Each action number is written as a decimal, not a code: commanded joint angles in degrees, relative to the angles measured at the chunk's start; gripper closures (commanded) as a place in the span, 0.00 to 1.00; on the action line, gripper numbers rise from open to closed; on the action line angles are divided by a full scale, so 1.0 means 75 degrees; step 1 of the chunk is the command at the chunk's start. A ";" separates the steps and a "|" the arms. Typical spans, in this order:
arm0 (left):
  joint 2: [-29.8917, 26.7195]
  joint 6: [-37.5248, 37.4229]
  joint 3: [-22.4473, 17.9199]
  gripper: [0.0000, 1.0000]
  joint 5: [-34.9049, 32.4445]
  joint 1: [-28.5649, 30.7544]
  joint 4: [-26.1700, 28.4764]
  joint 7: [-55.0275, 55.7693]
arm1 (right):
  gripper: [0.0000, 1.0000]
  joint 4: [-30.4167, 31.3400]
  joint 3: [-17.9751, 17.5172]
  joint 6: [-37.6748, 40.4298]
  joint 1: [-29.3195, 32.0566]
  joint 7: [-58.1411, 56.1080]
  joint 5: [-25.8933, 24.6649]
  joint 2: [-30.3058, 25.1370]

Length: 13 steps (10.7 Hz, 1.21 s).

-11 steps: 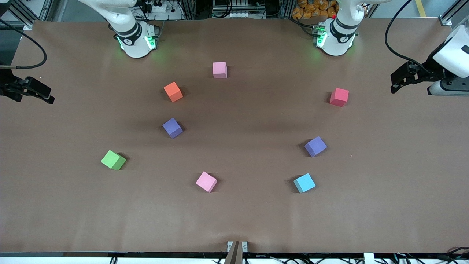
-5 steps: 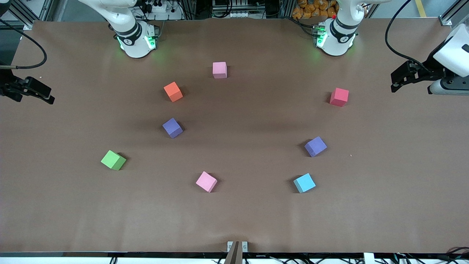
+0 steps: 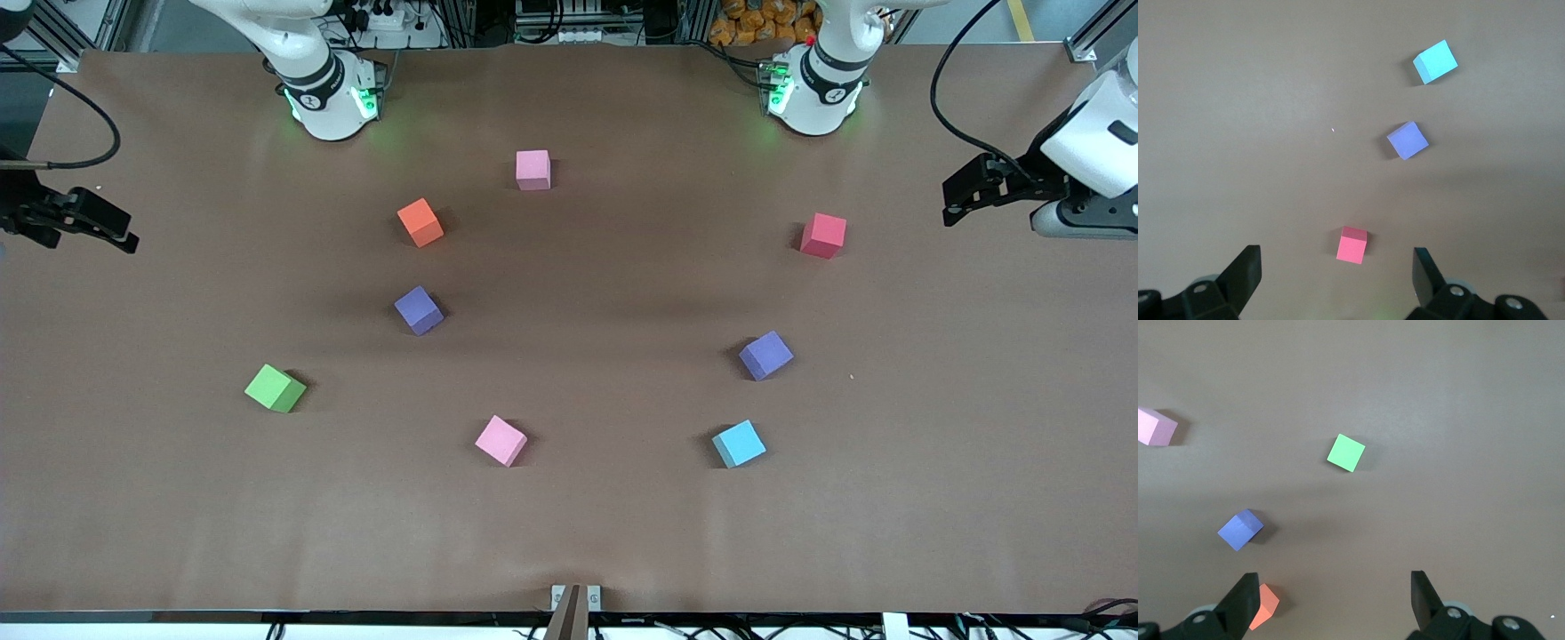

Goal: Arrange blocks into number 1

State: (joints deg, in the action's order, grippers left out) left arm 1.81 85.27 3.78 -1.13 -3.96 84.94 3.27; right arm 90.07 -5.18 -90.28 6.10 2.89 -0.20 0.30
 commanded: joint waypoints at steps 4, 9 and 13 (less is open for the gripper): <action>0.1618 0.0314 0.0058 0.00 0.0490 -0.0197 -0.0029 0.0535 | 0.00 0.0423 -0.0047 -0.0921 -0.1034 -0.0058 -0.0020 0.0895; 0.2008 0.1834 0.0129 0.00 0.0526 -0.0724 0.1386 0.2300 | 0.00 0.0564 -0.0071 -0.1753 -0.1399 -0.1567 0.1092 0.2148; 0.2499 0.3009 0.0129 0.00 0.0433 -0.1042 0.2221 0.3136 | 0.00 0.2576 -0.0071 -0.4014 -0.2404 -0.1640 0.1093 0.2104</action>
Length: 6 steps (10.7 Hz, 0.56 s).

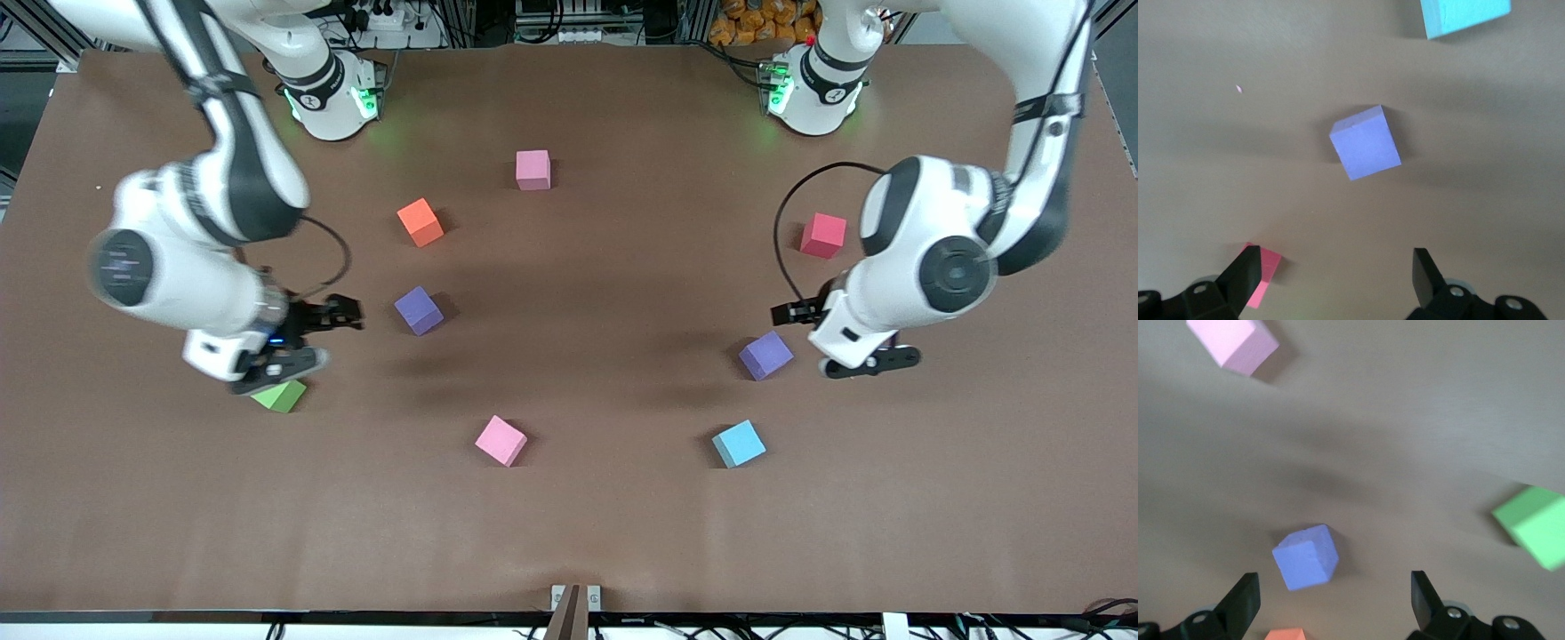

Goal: Arrange blocks into number 1
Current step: 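Reach both grippers down to the two purple blocks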

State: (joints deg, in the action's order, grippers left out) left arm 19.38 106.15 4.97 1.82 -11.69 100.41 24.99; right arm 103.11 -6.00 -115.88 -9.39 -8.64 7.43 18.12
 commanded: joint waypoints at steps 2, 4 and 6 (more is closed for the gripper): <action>0.0706 0.0891 -0.0029 0.00 -0.0009 -0.0023 0.0171 0.0894 | 0.00 0.1833 0.0038 -0.2061 -0.0680 -0.0091 0.0052 -0.0272; 0.0895 0.1256 -0.0029 0.00 -0.0020 -0.0023 0.0171 0.1737 | 0.00 0.2527 0.0050 -0.2922 -0.0903 -0.0114 0.0017 -0.0272; 0.1164 0.1630 -0.0029 0.00 -0.0148 -0.0116 0.0171 0.2569 | 0.00 0.2658 0.0050 -0.2948 -0.0962 -0.0126 -0.0007 -0.0284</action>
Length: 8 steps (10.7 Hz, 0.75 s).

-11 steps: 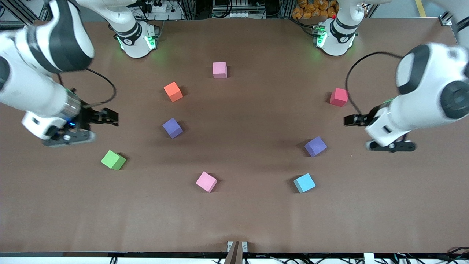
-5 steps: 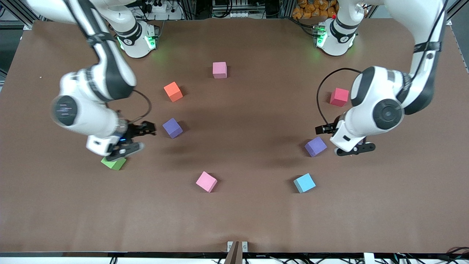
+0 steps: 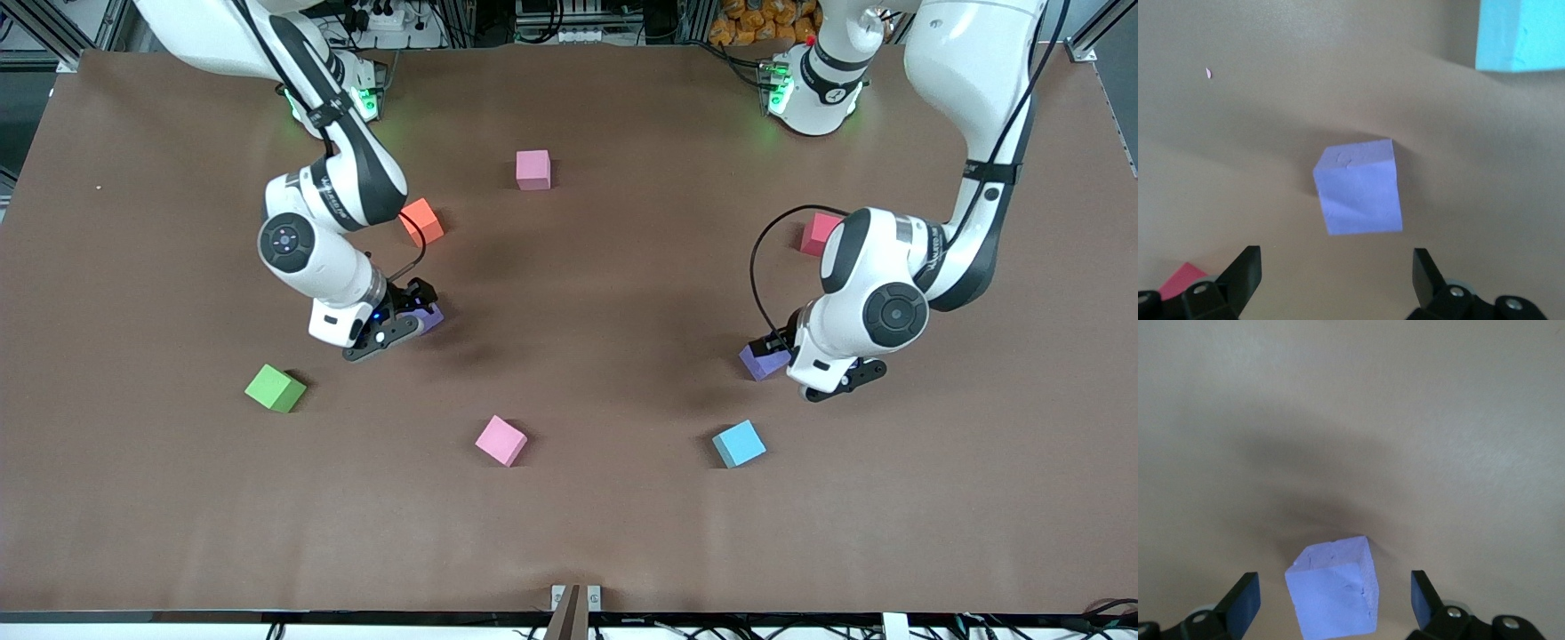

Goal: Arrange blocks into number 1
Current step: 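Reach both grippers down to the two purple blocks, then grasp the purple blocks with both grippers and lift them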

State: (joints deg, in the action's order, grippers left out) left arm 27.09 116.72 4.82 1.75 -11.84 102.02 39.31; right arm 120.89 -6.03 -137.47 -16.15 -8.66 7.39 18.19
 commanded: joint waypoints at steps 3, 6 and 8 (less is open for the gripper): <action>0.0523 0.0491 -0.0009 0.00 -0.0596 -0.0331 -0.0044 0.1753 | 0.00 0.0416 0.0054 -0.0151 -0.0073 -0.0123 -0.0094 -0.0210; 0.0746 0.0585 -0.0009 0.00 -0.0631 -0.0332 -0.0033 0.1766 | 0.00 0.0721 0.0054 -0.0655 -0.0120 -0.0123 -0.0094 -0.0175; 0.0898 0.0621 -0.0009 0.00 -0.0632 -0.0320 -0.0044 0.1755 | 0.00 0.0756 0.0054 -0.0690 -0.0202 -0.0111 -0.0094 -0.0117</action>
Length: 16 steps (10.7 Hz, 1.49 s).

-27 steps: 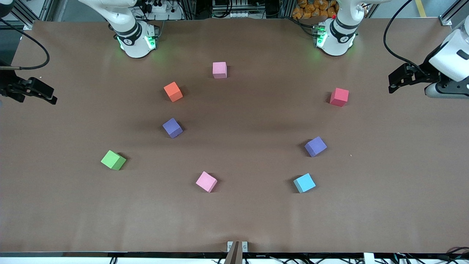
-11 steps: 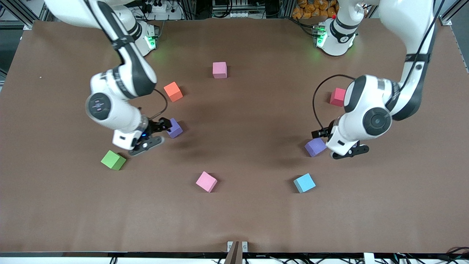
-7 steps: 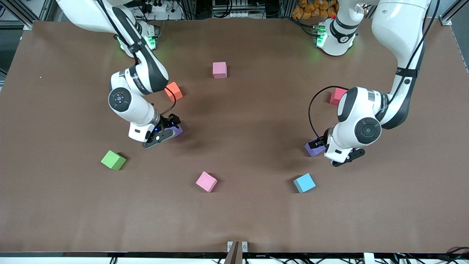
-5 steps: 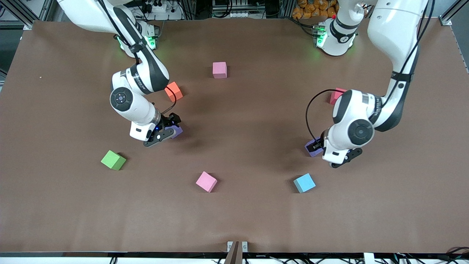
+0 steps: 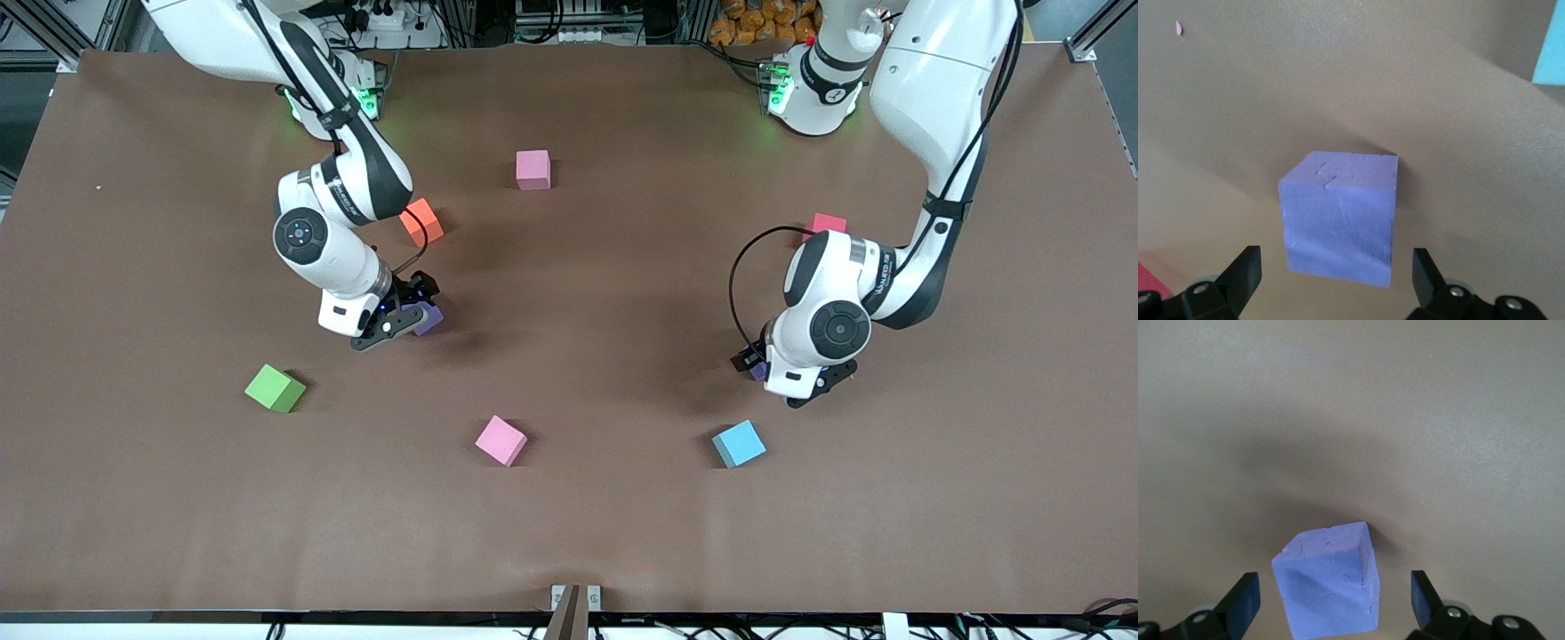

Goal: Arrange blocks into number 1
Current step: 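Grasp the purple blocks with both grippers and lift them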

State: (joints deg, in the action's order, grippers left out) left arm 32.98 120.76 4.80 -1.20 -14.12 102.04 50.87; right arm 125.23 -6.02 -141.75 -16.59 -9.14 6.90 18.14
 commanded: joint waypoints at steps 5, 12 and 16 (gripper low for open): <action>0.0337 0.0199 -0.0030 0.00 -0.0250 0.0078 -0.0059 0.0084 | 0.00 0.0435 0.0052 -0.0482 -0.0319 -0.0047 -0.0029 0.0030; 0.0396 0.0234 -0.0030 1.00 -0.0414 0.0125 -0.0071 0.0108 | 0.07 0.0622 0.0064 -0.1185 -0.0378 -0.0059 -0.0029 0.0393; 0.0396 0.0234 -0.0030 1.00 -0.0414 0.0113 -0.0082 0.0096 | 0.61 0.0716 0.0064 -0.1151 -0.0354 0.0639 0.0040 0.0219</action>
State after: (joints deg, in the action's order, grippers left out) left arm 35.56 122.20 4.43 -2.75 -13.29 101.85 50.87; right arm 129.53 -5.54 -150.13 -18.87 -7.89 7.02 21.15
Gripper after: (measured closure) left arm 0.370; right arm 0.392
